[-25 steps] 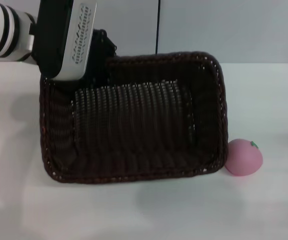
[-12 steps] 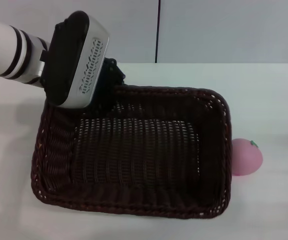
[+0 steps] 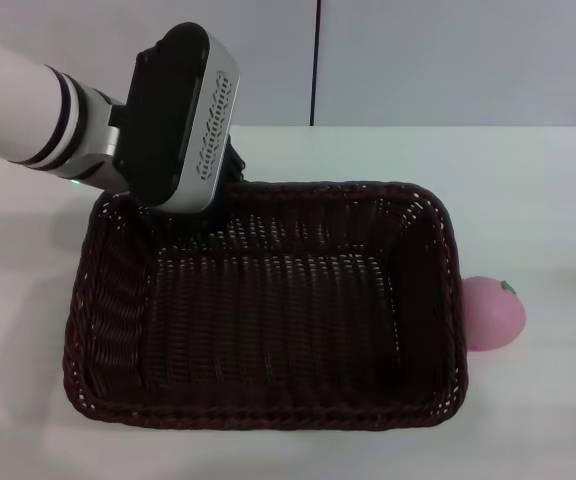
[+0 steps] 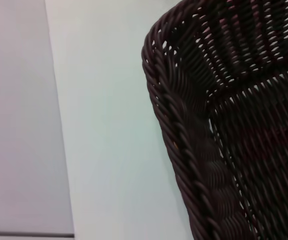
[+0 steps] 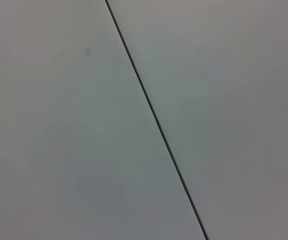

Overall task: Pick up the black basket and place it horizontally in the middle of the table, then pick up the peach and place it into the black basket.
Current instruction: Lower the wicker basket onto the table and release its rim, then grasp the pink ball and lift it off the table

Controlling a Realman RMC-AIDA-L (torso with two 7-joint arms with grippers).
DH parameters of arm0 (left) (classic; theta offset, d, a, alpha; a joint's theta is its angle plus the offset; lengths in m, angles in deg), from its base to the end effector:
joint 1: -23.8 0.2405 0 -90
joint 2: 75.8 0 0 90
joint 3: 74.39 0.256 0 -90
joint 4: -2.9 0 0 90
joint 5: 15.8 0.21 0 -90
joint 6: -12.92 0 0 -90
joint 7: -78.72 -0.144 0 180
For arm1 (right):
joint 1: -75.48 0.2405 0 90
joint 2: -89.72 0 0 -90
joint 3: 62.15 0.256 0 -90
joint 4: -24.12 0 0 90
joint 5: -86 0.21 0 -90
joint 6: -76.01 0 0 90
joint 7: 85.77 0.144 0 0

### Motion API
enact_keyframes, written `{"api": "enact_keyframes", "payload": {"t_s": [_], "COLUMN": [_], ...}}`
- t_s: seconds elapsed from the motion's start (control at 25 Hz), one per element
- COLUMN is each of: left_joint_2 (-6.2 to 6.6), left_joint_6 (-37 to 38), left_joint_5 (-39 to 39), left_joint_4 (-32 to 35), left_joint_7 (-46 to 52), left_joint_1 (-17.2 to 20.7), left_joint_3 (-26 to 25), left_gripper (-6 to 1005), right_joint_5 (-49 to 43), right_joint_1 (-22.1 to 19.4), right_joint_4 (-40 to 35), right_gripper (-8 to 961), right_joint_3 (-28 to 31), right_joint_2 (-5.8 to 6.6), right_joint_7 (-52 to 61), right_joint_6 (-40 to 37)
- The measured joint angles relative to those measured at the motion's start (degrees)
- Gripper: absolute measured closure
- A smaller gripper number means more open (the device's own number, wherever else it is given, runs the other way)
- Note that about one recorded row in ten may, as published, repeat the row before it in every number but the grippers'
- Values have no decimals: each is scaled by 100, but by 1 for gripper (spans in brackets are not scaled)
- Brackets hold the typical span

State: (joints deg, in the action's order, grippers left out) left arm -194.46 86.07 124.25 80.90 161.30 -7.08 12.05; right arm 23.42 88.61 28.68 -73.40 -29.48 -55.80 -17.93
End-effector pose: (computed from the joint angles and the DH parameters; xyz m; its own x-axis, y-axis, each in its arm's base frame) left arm -0.1617 0.3639 -0.0222 0.8171 -0.4255 -0.3889 -0.5194 -0.8361 -0.1766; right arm 0.3725 0.2253 0.0369 0.4112 0.2840 -0.8662 -0.9048 0.0113 -0.4258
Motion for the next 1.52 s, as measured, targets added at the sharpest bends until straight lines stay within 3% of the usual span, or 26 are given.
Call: {"api": "enact_keyframes", "payload": {"t_s": [0.92, 1.08, 1.2, 1.28, 1.4, 1.48, 1.52], "left_joint_2": [-16, -10, 0, 10, 25, 31, 31], "left_joint_6": [-375, -456, -478, -489, -498, -552, -552], "left_joint_5": [26, 12, -376, -1103, -2107, -3375, -3375], "left_joint_4": [193, 144, 168, 126, 14, -90, -90], "left_joint_7": [1040, 1123, 1178, 1182, 1157, 1035, 1035], "left_joint_1": [-79, -55, -28, 33, 201, 623, 623], "left_joint_3": [77, -22, -450, -1194, -1913, -2456, -2456], "left_gripper": [695, 517, 375, 278, 280, 281, 281], "right_joint_5": [1, -50, -209, -629, -1766, -2553, -2999], "right_joint_1": [96, 103, 71, 14, -103, -126, -113], "right_joint_4": [-63, -101, -193, -436, -1400, -2283, -2881], "right_gripper": [157, 156, 156, 156, 157, 157, 157], "right_joint_3": [0, 0, 0, -2, -7, -12, -12], "right_joint_2": [14, 20, 23, 28, 50, 49, 52], "right_joint_7": [0, 0, 1, 91, 893, 1957, 2631], "right_joint_6": [105, 81, -21, -147, -373, -411, -419]}}
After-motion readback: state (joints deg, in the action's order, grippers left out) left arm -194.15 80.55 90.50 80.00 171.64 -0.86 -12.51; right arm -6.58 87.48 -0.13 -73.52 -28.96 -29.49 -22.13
